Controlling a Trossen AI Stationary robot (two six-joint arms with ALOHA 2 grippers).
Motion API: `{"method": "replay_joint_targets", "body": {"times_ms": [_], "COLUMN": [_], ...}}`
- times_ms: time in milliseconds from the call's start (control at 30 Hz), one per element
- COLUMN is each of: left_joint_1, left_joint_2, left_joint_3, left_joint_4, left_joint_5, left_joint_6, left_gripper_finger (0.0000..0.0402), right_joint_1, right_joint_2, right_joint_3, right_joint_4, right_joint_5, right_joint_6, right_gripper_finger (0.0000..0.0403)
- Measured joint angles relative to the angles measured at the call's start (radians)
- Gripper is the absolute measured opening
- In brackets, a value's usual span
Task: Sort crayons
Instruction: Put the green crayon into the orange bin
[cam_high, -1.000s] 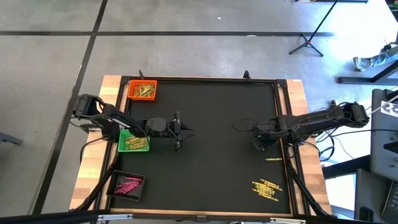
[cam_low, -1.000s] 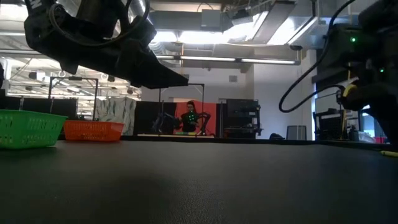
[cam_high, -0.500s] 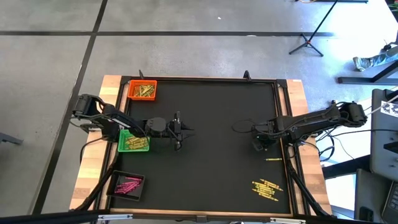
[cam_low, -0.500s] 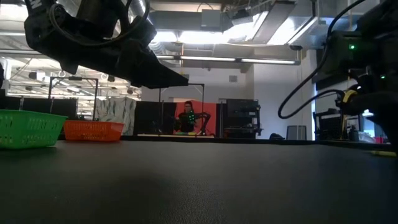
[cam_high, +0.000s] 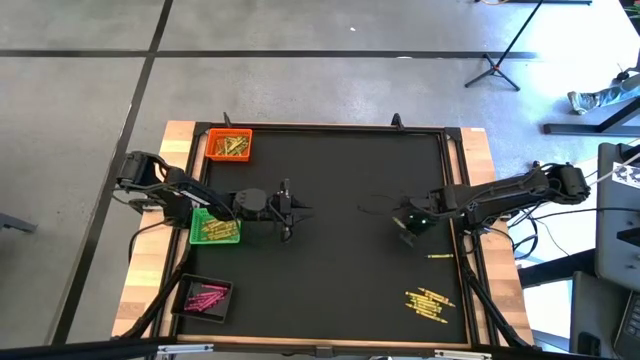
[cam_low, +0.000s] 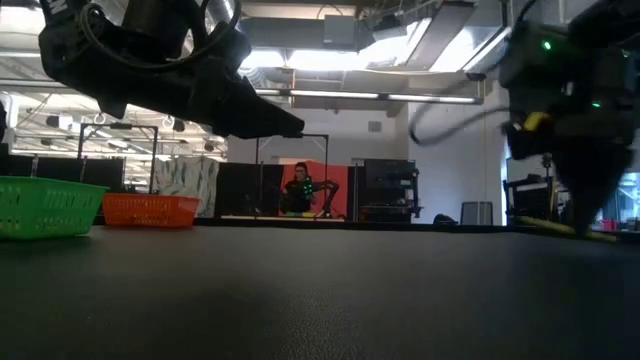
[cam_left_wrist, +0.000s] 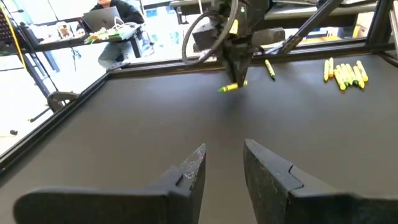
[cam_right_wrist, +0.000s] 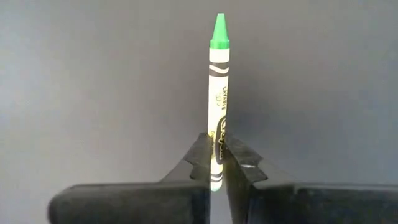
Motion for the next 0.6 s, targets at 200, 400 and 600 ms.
{"method": "replay_joint_targets", "body": {"times_ms": [200,400,600], "left_joint_1": [0.002,0.047,0.07], "left_joint_2": [0.0,0.0,0.0], "left_joint_3": [0.0,0.0,0.0], "left_joint_4": [0.014,-0.026,-0.018], "left_joint_5": [-0.023,-0.027,-0.011], "left_joint_6": [-0.022,-0.131,-0.145], "left_gripper_finger": [0.0093,0.0125,0.0168], "right_joint_1": [0.0,-0.001,-0.001], "right_joint_2": [0.016,0.095,0.245], "right_joint_3": [0.0,0.0,0.0], "right_joint_4": [0.314,0.604,0.988], "right_joint_5": [0.089,0.127,0.152], "right_joint_6": [-0.198,-0.397,-0.588], "right_gripper_finger": [0.0012,0.0019,0.0014]}}
